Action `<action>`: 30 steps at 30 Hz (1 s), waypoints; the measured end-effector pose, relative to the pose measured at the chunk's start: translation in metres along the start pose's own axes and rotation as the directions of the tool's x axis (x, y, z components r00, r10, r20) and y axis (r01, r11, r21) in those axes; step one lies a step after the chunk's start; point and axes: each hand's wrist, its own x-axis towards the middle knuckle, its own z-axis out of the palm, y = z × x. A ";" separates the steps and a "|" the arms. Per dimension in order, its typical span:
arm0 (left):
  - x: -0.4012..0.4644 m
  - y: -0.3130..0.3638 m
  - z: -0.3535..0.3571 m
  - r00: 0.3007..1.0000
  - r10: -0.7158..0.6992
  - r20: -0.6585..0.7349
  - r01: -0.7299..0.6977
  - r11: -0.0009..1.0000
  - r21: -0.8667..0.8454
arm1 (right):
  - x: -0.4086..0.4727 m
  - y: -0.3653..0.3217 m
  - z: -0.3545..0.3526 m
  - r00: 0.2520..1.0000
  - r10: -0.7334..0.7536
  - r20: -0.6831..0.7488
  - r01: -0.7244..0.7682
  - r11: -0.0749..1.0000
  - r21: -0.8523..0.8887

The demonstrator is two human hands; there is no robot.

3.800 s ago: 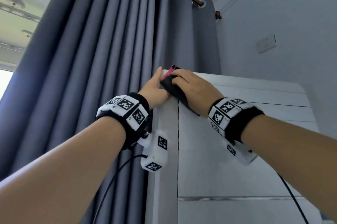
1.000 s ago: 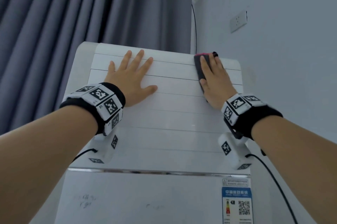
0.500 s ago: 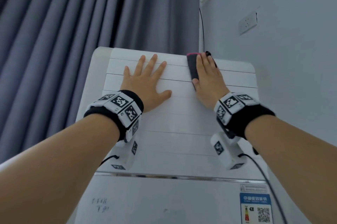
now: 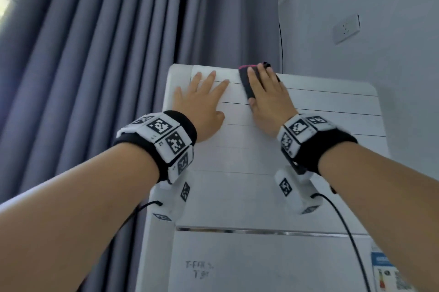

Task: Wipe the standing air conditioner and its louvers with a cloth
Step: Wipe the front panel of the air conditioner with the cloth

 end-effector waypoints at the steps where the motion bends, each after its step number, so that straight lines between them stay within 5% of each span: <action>1: -0.001 -0.011 -0.004 1.000 -0.024 -0.014 0.024 1.000 0.004 | 0.000 0.004 -0.002 1.000 -0.019 0.006 0.019 1.000 -0.019; 4: -0.003 -0.046 -0.014 0.986 -0.164 -0.032 0.157 0.975 -0.154 | -0.010 0.024 -0.010 1.000 0.027 0.002 -0.027 0.998 -0.049; 7: -0.009 -0.069 -0.014 0.954 -0.287 0.088 0.295 0.847 -0.442 | -0.019 0.025 -0.010 0.991 0.135 -0.005 -0.135 0.990 -0.028; 11: -0.024 -0.078 0.003 0.930 -0.148 0.336 0.366 0.460 -0.809 | -0.005 -0.021 -0.003 0.997 0.071 -0.012 -0.072 0.997 -0.042; 17: -0.027 -0.073 0.015 0.953 -0.143 0.267 0.297 0.277 -0.914 | 0.023 -0.104 0.015 0.999 -0.040 -0.006 0.040 0.999 0.025; 21: -0.028 -0.075 0.015 0.954 -0.147 0.260 0.293 0.280 -0.914 | 0.021 -0.098 0.013 0.995 -0.097 0.001 0.097 0.995 0.010; 30: -0.030 -0.082 0.016 0.956 -0.104 0.274 0.293 0.310 -0.905 | 0.015 -0.089 0.008 0.999 0.034 -0.008 -0.034 0.999 0.011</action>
